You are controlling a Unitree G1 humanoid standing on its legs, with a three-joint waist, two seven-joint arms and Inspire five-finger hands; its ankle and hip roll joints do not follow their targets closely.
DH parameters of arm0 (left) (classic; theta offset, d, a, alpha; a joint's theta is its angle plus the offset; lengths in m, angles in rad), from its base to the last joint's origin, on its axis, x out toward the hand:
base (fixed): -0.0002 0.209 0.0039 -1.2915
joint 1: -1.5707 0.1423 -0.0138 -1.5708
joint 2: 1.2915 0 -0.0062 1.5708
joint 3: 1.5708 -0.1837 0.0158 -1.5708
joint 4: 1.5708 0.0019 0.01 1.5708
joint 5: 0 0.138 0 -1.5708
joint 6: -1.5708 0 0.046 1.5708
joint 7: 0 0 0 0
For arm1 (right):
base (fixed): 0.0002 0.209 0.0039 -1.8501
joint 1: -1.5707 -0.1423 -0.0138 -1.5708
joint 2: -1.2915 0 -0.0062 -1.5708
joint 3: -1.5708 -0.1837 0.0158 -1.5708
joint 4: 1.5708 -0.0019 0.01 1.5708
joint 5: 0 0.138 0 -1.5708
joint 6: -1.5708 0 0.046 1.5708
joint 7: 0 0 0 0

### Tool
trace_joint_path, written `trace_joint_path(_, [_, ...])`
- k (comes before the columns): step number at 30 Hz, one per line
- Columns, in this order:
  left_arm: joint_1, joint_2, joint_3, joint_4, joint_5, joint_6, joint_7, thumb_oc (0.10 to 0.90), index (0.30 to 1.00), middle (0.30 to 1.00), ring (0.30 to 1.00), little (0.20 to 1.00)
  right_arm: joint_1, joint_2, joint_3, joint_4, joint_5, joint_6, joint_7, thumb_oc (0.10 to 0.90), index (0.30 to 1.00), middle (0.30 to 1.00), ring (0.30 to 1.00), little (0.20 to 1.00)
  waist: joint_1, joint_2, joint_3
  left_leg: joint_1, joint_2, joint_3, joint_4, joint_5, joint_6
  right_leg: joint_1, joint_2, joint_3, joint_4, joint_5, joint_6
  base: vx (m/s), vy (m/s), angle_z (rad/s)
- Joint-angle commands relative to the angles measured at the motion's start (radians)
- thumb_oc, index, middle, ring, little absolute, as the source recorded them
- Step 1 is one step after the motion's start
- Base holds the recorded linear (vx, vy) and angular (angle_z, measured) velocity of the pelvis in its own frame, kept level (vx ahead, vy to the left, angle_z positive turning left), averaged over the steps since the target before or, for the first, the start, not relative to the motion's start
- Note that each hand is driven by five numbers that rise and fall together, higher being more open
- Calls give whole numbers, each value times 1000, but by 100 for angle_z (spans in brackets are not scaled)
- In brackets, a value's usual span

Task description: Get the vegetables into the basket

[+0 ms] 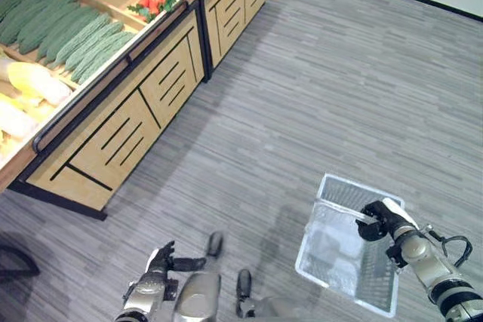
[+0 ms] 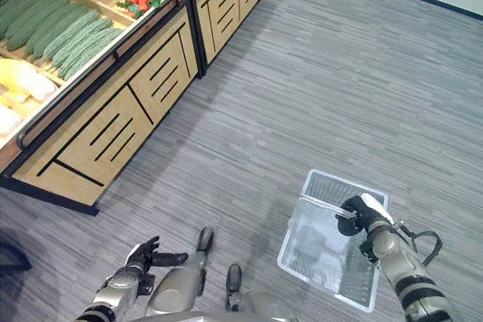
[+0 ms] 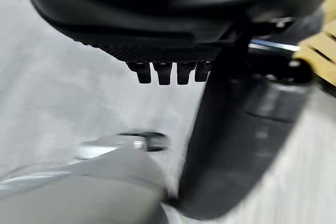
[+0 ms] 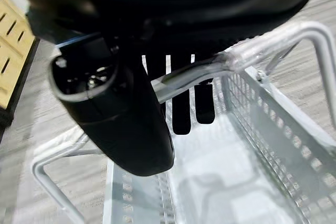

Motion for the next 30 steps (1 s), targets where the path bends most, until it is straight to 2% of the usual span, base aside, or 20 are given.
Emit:
trace_joint_path(1, [-6, 35, -33, 25, 39, -11, 20, 900, 1000, 1000, 1000, 1000, -58, -115, -79, -54, 17, -36, -60, 400, 300, 300, 300, 300, -29, 4, -55, 193, 52, -6, -154, 19, -24, -43, -92, 12, 57, -25, 156, 59, 67, -48])
trace_joint_path(5, [-1, 43, -22, 40, 40, -5, 23, 900, 1000, 1000, 1000, 1000, -40, -78, -82, -13, 34, -31, -62, 400, 300, 300, 300, 300, -39, -8, -84, 239, 51, 7, -174, -4, 0, -22, -109, 20, 27, -8, 169, 30, 85, -22])
trace_joint_path(19, [-2, 55, -18, 56, 50, -2, 21, 900, 1000, 1000, 1000, 1000, -8, -43, -101, 8, 33, -22, -63, 400, 300, 300, 300, 300, -47, -26, -111, 256, 23, 36, -182, -52, 31, -38, -151, 42, 51, -12, 208, 24, 79, 2])
trace_joint_path(24, [-9, 67, -21, 48, 51, -2, 21, 900, 1000, 1000, 1000, 1000, -15, -29, -92, 17, 33, -23, -64, 400, 300, 300, 300, 300, -42, -34, -98, 255, 15, 42, -158, -83, 49, -72, -159, 54, 153, -43, 223, 17, 67, -3])
trace_joint_path(26, [-15, 77, -20, 37, 49, 0, 23, 900, 1000, 1000, 1000, 1000, -22, -20, -89, 19, 30, -24, -66, 400, 300, 300, 300, 300, -36, -36, -85, 249, 11, 44, -137, -96, 62, -114, -162, 47, 246, -50, 239, -45, 82, -7])
trace_joint_path(27, [-24, 87, -19, 30, 50, -1, 25, 900, 1000, 1000, 1000, 1000, -30, -12, -87, 17, 30, -25, -69, 400, 300, 300, 300, 300, -37, -37, -58, 250, 9, 46, -121, -108, 73, -174, -174, 34, 355, -6, 269, -61, 72, -4])
trace_joint_path(28, [-24, 87, -19, 30, 50, -1, 25, 900, 1000, 1000, 1000, 1000, -30, -12, -87, 17, 30, -25, -69, 400, 300, 300, 300, 300, -37, -37, -58, 250, 9, 46, -121, -108, 73, -174, -174, 34, 355, -6, 269, -66, 91, -6])
trace_joint_path(29, [-41, 101, -25, 22, 51, -3, 29, 900, 1000, 1000, 1000, 1000, -46, -2, -80, 25, 31, -29, -74, 400, 300, 300, 300, 300, -39, -27, -29, 255, 18, 32, -110, -113, 76, -249, -182, 20, 452, 31, 279, 31, 54, -4])
trace_joint_path(30, [-41, 101, -25, 17, 53, -4, 29, 900, 1000, 1000, 1000, 1000, -42, 0, -85, 21, 30, -27, -75, 400, 300, 300, 300, 300, -42, -26, -31, 265, 17, 27, -117, -117, 75, -263, -194, 9, 431, 36, 273, 102, 55, 13])
